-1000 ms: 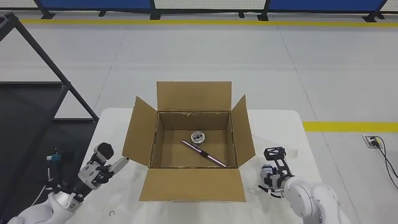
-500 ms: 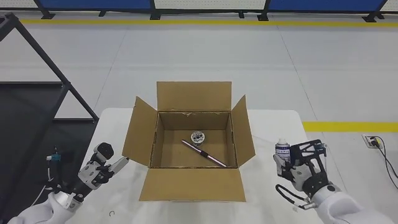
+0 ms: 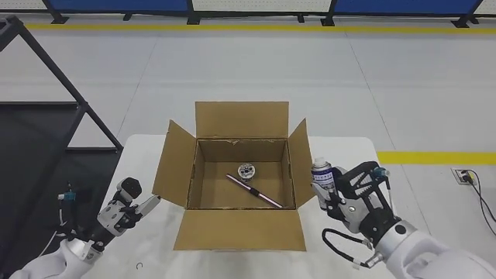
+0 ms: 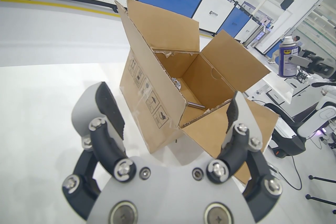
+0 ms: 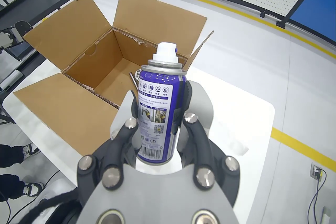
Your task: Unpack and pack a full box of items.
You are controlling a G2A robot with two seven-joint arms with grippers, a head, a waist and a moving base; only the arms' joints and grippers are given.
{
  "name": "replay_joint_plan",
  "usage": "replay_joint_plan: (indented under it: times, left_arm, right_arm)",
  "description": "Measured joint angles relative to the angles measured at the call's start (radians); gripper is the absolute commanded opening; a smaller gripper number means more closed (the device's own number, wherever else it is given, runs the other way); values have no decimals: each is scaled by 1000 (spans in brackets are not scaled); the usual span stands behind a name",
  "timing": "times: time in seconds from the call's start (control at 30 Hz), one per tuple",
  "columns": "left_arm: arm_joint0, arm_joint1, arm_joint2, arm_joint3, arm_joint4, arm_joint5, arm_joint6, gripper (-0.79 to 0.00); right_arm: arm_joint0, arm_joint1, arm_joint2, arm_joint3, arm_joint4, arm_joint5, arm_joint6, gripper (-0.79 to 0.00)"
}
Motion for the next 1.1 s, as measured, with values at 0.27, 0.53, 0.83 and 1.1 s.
replay_joint_plan:
  times: [0.27, 0.53, 0.83, 1.1]
  left_arm:
    - [0, 0, 0, 0, 0, 0, 0, 0]
    - [-18, -6, 17, -6, -85, 86, 49, 0]
    - [16, -10, -25, 2, -169, 116, 110, 0]
    - [47, -12, -38, 0, -208, 115, 122, 0]
  right_arm:
    - [0, 0, -1, 0, 0, 0, -1, -785]
    - [45, -8, -127, 2, 6, 13, -89, -785]
    - [358, -57, -426, 214, -122, 241, 14, -785]
    - [597, -121, -562, 552, 21, 367, 3, -785]
